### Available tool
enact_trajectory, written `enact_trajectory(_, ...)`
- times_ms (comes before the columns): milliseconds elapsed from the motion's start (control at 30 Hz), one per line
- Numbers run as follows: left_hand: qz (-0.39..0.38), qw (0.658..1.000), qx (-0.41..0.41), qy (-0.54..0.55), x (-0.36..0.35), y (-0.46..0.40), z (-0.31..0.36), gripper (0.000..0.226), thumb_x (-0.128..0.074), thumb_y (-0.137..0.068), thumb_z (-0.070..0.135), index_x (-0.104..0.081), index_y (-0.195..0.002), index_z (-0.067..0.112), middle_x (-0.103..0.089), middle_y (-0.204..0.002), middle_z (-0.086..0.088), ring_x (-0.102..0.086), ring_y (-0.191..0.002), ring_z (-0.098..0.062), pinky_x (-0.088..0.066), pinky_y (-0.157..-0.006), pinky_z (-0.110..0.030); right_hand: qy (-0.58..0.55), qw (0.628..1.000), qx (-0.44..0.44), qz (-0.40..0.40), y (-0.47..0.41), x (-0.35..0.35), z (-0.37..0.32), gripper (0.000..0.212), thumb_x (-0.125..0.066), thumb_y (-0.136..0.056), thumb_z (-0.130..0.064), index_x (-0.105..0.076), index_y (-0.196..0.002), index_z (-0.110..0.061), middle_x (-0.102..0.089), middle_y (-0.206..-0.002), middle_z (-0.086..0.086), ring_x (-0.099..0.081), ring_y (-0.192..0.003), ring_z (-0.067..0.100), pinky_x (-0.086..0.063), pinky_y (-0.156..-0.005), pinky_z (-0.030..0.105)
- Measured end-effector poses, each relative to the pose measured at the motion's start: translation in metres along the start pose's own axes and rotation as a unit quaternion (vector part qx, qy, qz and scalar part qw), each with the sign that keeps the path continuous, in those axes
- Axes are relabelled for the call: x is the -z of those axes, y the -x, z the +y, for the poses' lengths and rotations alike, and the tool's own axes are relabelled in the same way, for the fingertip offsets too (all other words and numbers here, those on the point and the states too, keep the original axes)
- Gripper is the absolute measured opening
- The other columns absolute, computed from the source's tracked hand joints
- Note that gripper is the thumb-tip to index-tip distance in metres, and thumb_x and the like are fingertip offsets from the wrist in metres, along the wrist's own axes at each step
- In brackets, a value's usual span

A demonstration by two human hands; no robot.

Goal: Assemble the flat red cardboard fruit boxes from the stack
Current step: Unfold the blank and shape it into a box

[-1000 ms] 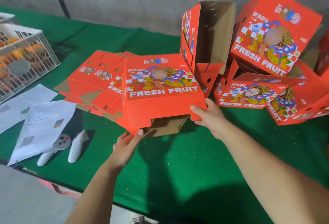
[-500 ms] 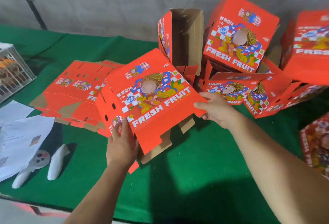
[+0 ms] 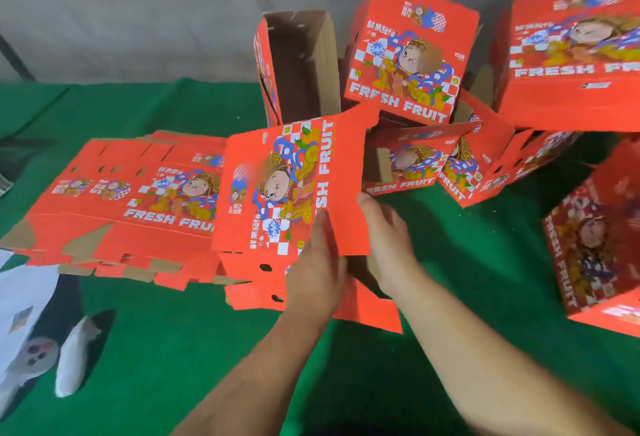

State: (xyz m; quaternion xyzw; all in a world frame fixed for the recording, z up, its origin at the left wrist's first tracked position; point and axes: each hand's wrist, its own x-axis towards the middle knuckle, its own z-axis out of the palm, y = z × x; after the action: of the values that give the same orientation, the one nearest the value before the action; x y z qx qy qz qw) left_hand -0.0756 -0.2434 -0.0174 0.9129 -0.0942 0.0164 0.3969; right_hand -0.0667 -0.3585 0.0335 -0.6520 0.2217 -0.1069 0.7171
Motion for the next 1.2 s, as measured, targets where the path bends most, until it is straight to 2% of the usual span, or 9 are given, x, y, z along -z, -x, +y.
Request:
enact_trajectory(133, -0.001, 0.986, 0.002, 0.165, -0.023, -0.001, 0.039, 0.065, -0.053, -0.092, 0.015, -0.032, -0.154, 0.021, -0.069, -0.126, -0.006, -0.066, -0.109, -0.031, -0.053, -0.084, -0.041, 0.143, 0.983, 0.044, -0.107, -0.009, 0.016, -0.039, 0.007, -0.073, -0.081, -0.029, -0.077, -0.082, -0.022, -0.075, -0.071, -0.010, -0.069, -0.063, 0.003, -0.050, -0.055, 0.018)
enact_trajectory(267, -0.077, 0.971, -0.005, 0.226, -0.029, -0.015, 0.057, 0.073, -0.050, -0.089, 0.034, -0.030, -0.159, 0.024, -0.066, -0.092, 0.008, -0.062, -0.082, -0.004, -0.051, -0.079, -0.031, 0.365, 0.913, 0.092, -0.155, -0.027, 0.046, -0.078, 0.020, -0.056, -0.082, -0.011, -0.074, -0.089, -0.016, -0.075, -0.077, 0.004, -0.068, -0.065, 0.022, -0.051, -0.058, 0.032)
enact_trajectory(433, 0.048, 0.976, -0.047, 0.206, 0.025, -0.069, 0.025, 0.050, -0.061, -0.083, 0.023, -0.061, -0.130, 0.006, -0.066, -0.106, -0.014, -0.064, -0.098, -0.034, -0.051, -0.091, -0.055, 0.464, 0.846, 0.198, -0.172, -0.055, 0.085, -0.114, 0.038, -0.054, -0.091, 0.009, -0.077, -0.113, -0.012, -0.067, -0.111, 0.004, -0.061, -0.099, 0.012, -0.045, -0.082, 0.013)
enact_trajectory(533, 0.189, 0.976, -0.026, 0.101, 0.063, -0.099, 0.006, 0.071, -0.067, -0.083, 0.033, -0.049, -0.144, 0.001, -0.061, -0.128, -0.020, -0.052, -0.122, -0.039, -0.040, -0.108, -0.050, 0.551, 0.781, 0.216, -0.197, -0.067, 0.104, -0.129, 0.039, -0.061, -0.098, -0.003, -0.069, -0.134, -0.017, -0.065, -0.136, 0.001, -0.057, -0.126, 0.017, -0.031, -0.094, 0.009)
enact_trajectory(633, 0.107, 0.970, -0.040, 0.216, 0.083, -0.100, 0.001, 0.050, -0.070, -0.093, 0.032, -0.056, -0.140, 0.022, -0.059, -0.130, -0.015, -0.057, -0.120, -0.028, -0.047, -0.108, -0.051, 0.581, 0.742, 0.218, -0.255, -0.066, 0.106, -0.134, 0.039, -0.059, -0.100, -0.005, -0.070, -0.133, -0.021, -0.067, -0.134, -0.009, -0.057, -0.126, 0.009, -0.032, -0.099, 0.010)
enact_trajectory(700, -0.001, 0.951, -0.039, 0.305, 0.084, -0.094, -0.001, 0.016, -0.067, -0.096, 0.028, -0.066, -0.113, 0.028, -0.072, -0.110, -0.015, -0.068, -0.097, -0.029, -0.057, -0.084, -0.060, 0.557, 0.755, 0.209, -0.275, -0.063, 0.101, -0.133, 0.041, -0.056, -0.097, -0.002, -0.075, -0.122, -0.028, -0.072, -0.114, -0.022, -0.066, -0.106, -0.001, -0.048, -0.094, 0.022)
enact_trajectory(833, -0.016, 0.931, -0.024, 0.364, 0.096, -0.082, -0.018, 0.014, -0.072, -0.096, 0.028, -0.068, -0.110, 0.029, -0.075, -0.108, -0.005, -0.070, -0.095, -0.030, -0.061, -0.069, -0.044, 0.469, 0.818, 0.232, -0.239, -0.062, 0.100, -0.128, 0.044, -0.060, -0.092, -0.002, -0.078, -0.110, -0.037, -0.075, -0.097, -0.026, -0.071, -0.087, 0.000, -0.056, -0.074, 0.024)
enact_trajectory(1000, 0.008, 0.923, -0.032, 0.384, 0.102, -0.082, -0.035, 0.023, -0.074, -0.093, 0.029, -0.071, -0.114, 0.022, -0.060, -0.135, -0.024, -0.062, -0.125, -0.041, -0.052, -0.100, -0.065, 0.373, 0.859, 0.345, -0.063, -0.069, 0.099, -0.117, 0.029, -0.081, -0.088, -0.028, -0.075, -0.116, -0.035, -0.071, -0.098, -0.026, -0.066, -0.099, -0.008, -0.049, -0.090, 0.018)
enact_trajectory(1200, 0.079, 0.966, -0.047, 0.242, 0.079, -0.072, -0.037, 0.016, -0.070, -0.097, 0.013, -0.074, -0.102, 0.027, -0.048, -0.143, -0.020, -0.040, -0.143, -0.041, -0.042, -0.114, -0.054, 0.293, 0.914, 0.279, -0.016, -0.073, 0.104, -0.084, 0.061, -0.090, -0.077, -0.034, -0.060, -0.130, -0.040, -0.066, -0.110, -0.017, -0.061, -0.085, -0.005, -0.048, -0.079, 0.018)
